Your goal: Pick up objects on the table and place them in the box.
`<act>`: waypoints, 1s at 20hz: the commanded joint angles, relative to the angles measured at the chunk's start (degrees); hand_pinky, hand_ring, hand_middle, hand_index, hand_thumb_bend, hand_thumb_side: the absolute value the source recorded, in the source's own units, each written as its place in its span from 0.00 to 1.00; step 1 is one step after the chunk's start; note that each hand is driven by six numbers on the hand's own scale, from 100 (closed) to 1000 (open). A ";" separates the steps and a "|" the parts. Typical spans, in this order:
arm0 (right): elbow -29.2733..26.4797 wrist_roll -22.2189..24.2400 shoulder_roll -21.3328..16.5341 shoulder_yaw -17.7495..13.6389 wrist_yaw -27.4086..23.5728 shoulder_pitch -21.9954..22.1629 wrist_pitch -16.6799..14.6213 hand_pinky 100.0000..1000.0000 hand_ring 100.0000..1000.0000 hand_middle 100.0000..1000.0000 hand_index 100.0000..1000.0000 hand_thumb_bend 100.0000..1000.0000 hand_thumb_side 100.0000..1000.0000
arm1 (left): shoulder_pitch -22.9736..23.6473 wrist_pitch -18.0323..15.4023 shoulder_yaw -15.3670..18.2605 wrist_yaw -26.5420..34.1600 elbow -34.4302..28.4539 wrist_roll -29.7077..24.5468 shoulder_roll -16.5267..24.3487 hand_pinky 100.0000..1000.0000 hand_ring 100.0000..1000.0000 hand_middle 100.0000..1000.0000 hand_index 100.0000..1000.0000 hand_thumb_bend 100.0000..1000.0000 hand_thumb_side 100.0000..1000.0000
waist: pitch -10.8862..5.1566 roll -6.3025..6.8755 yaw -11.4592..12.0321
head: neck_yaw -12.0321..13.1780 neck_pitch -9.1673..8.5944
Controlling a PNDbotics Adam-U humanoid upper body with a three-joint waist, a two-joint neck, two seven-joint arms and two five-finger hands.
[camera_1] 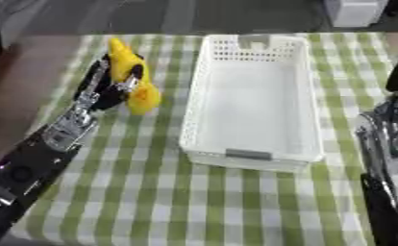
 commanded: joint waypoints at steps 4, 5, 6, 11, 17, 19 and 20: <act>-0.75 -0.34 -1.51 -0.42 0.55 0.36 0.24 0.35 0.59 0.66 0.73 0.00 0.94 | -3.97 1.75 0.68 -3.26 -0.40 1.85 1.61 0.00 0.00 0.00 0.23 0.00 0.50 | -1.44 0.20 0.64 | 1.50 -0.32; -0.75 -0.35 -1.55 -0.41 0.58 0.43 0.24 0.35 0.59 0.66 0.73 0.00 0.94 | -4.44 2.01 0.79 -3.77 -0.16 2.18 1.73 0.00 0.00 0.00 0.22 0.00 0.50 | -1.50 0.23 0.71 | 1.76 -0.82; -0.75 -0.35 -1.56 -0.38 0.60 0.51 0.28 0.35 0.59 0.66 0.73 0.00 0.94 | -5.16 2.34 1.02 -4.82 0.42 2.58 1.86 0.00 0.00 0.00 0.21 0.00 0.50 | -1.55 0.25 0.74 | 2.24 -1.70; -0.75 -0.33 -1.51 -0.34 0.63 0.59 0.37 0.35 0.59 0.66 0.73 0.00 0.94 | -7.70 2.36 1.07 -9.90 1.41 4.30 1.07 0.00 0.00 0.00 0.20 0.00 0.51 | -1.65 0.28 0.78 | 3.43 -3.60; -0.75 -0.31 -1.45 -0.36 0.55 0.39 0.33 0.35 0.59 0.65 0.73 0.00 0.94 | -8.72 3.26 0.46 -10.72 1.13 4.33 0.22 0.00 0.00 0.00 0.20 0.00 0.50 | -1.66 0.44 0.62 | 3.12 -4.88; -0.75 -0.32 -1.34 -0.35 0.50 0.30 0.41 0.35 0.59 0.65 0.73 0.00 0.94 | -9.01 3.02 0.47 -10.73 1.39 4.05 -0.18 0.00 0.00 0.00 0.20 0.00 0.51 | -1.61 0.44 0.54 | 3.07 -5.59; -0.75 -0.31 -1.28 -0.35 0.48 0.25 0.41 0.35 0.59 0.65 0.73 0.00 0.94 | -9.22 2.75 0.44 -10.60 1.33 4.02 -0.43 0.00 0.00 0.00 0.20 0.00 0.51 | -1.58 0.43 0.50 | 3.09 -5.68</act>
